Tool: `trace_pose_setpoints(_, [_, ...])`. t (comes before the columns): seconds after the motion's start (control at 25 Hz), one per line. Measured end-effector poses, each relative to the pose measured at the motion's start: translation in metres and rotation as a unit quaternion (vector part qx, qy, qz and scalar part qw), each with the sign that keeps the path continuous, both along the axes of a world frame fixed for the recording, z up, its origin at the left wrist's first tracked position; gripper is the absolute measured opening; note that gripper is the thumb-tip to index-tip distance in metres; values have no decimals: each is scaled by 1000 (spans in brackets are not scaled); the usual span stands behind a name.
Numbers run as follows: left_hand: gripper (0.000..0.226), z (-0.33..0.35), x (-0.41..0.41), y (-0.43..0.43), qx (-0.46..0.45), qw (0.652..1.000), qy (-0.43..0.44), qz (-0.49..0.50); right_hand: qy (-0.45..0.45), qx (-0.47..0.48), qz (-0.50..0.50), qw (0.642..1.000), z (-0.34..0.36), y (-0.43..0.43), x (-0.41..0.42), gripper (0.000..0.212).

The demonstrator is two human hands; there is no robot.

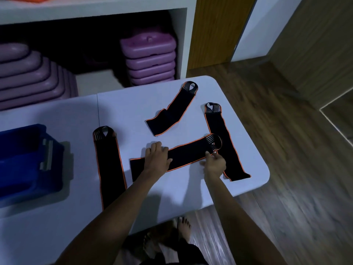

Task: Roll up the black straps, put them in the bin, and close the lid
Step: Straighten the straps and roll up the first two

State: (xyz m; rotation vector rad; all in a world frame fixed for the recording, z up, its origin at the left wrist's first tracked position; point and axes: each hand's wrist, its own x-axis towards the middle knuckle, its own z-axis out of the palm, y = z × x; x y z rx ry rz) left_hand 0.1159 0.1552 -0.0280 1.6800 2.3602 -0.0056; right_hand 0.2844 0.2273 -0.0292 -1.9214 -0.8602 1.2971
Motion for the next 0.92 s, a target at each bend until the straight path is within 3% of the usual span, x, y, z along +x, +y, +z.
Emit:
trace_pose_setpoints(0.16, [52, 1, -5, -9, -4, 999, -43, 24, -72, 0, 15, 997, -9, 14, -4, 17])
trace_pose_setpoints(0.28, [58, 2, -11, -19, -7, 991, -104, 79, -71, 34, 42, 996, -3, 15, -13, 18])
trace_pose_setpoints(0.36, [55, -3, -18, -26, 2, 973, -187, 135, -40, 64, 48, 996, 3, 16, -20, 22])
trace_pose_setpoints(0.48, [18, -4, -19, -38, 66, 944, -278, 164, 49, 92, 54, 993, 10, 21, -33, 21])
trace_pose_setpoints(0.6, [35, -3, -15, -53, 114, 903, -361, 205, 108, 93, 51, 989, 21, 29, -50, 18])
trace_pose_setpoints(0.68, [16, 2, -5, -70, 112, 877, -410, 224, 139, 89, 59, 985, 31, 32, -66, 15])
trace_pose_setpoints(0.8, [79, 2, 14, -81, 99, 881, -386, 255, 189, 78, 116, 972, 50, 29, -89, 9])
trace_pose_setpoints(0.88, [84, 5, 19, -76, 140, 850, -401, 312, 215, 69, 190, 955, 65, 23, -97, 7])
trace_pose_setpoints(0.92, [73, 5, 17, -71, 170, 821, -440, 323, 227, 63, 226, 945, 73, 21, -99, 10])
